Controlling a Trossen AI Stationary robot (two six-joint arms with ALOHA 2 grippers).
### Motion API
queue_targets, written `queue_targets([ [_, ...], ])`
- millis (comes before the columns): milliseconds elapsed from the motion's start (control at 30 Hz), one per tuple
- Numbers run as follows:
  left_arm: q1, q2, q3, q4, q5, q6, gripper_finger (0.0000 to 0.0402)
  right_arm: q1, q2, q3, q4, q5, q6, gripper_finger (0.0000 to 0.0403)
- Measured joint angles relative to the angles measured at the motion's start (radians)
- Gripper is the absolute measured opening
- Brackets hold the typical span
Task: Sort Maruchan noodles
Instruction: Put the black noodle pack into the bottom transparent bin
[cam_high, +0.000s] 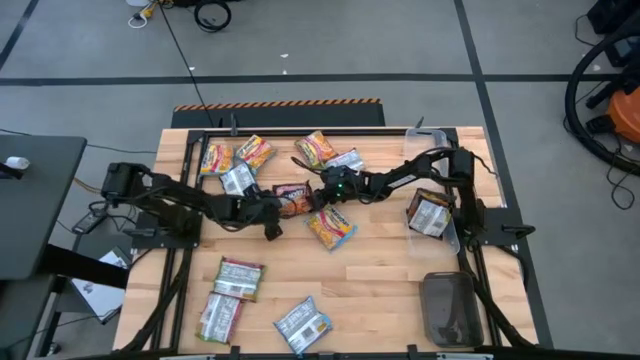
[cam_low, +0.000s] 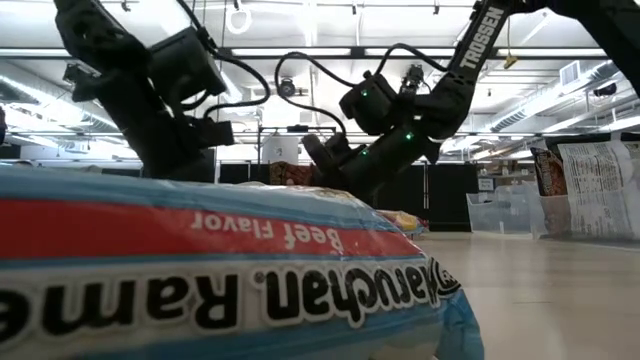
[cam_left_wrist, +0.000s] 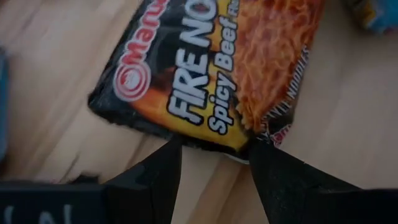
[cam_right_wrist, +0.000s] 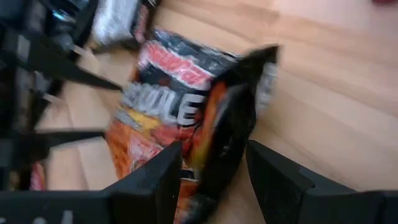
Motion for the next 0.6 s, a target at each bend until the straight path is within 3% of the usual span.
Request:
queue_targets([
  [233,0.006,0.042,0.001,0.037,0.026,0.000,0.0192,0.000,-0.005,0.000,0.059,-0.013,-0.001,0.0153],
  [600,0.001,0.032,0.001,0.025,0.033,-0.007,0.0192,0.014,-0.025,0.001,0.050,0.001,-0.165,0.0009],
])
